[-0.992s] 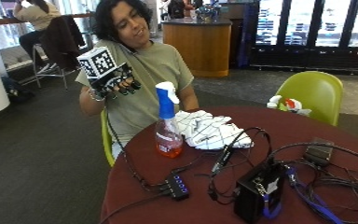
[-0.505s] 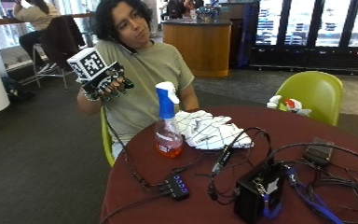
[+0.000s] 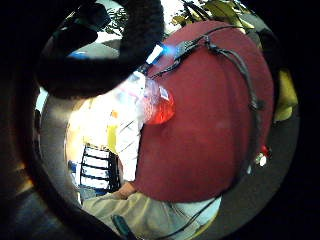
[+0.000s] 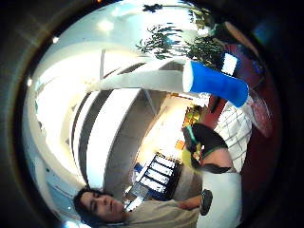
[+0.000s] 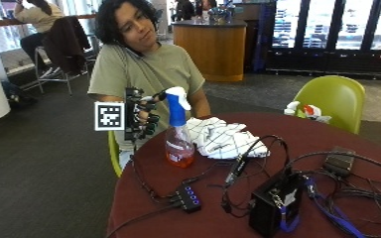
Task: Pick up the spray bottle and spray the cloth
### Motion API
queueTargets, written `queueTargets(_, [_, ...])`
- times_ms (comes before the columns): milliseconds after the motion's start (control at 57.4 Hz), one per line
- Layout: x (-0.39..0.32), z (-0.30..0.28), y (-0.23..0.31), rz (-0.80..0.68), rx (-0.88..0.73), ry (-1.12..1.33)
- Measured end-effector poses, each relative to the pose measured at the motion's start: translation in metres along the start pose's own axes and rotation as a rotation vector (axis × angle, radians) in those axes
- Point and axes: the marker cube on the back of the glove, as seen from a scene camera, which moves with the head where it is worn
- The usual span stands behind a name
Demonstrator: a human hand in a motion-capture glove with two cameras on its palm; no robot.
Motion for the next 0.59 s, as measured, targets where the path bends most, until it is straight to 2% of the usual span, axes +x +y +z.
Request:
queueTargets(87, [0.009, 0.020, -0.014, -0.154, -0.070, 0.011])
queueTargets(174, [0.002, 0.042, -0.035, -0.007, -0.009, -0.010])
queueTargets(244, [0.002, 0.057, -0.050, -0.072, 0.119, 0.011])
queueTargets(418, [0.000, 0.078, -0.067, -0.179, 0.222, 0.143])
queueTargets(522, [0.003, 0.087, -0.088, -0.152, 0.274, 0.151])
queueTargets(592, [0.009, 0.089, -0.094, -0.113, 0.211, 0.147])
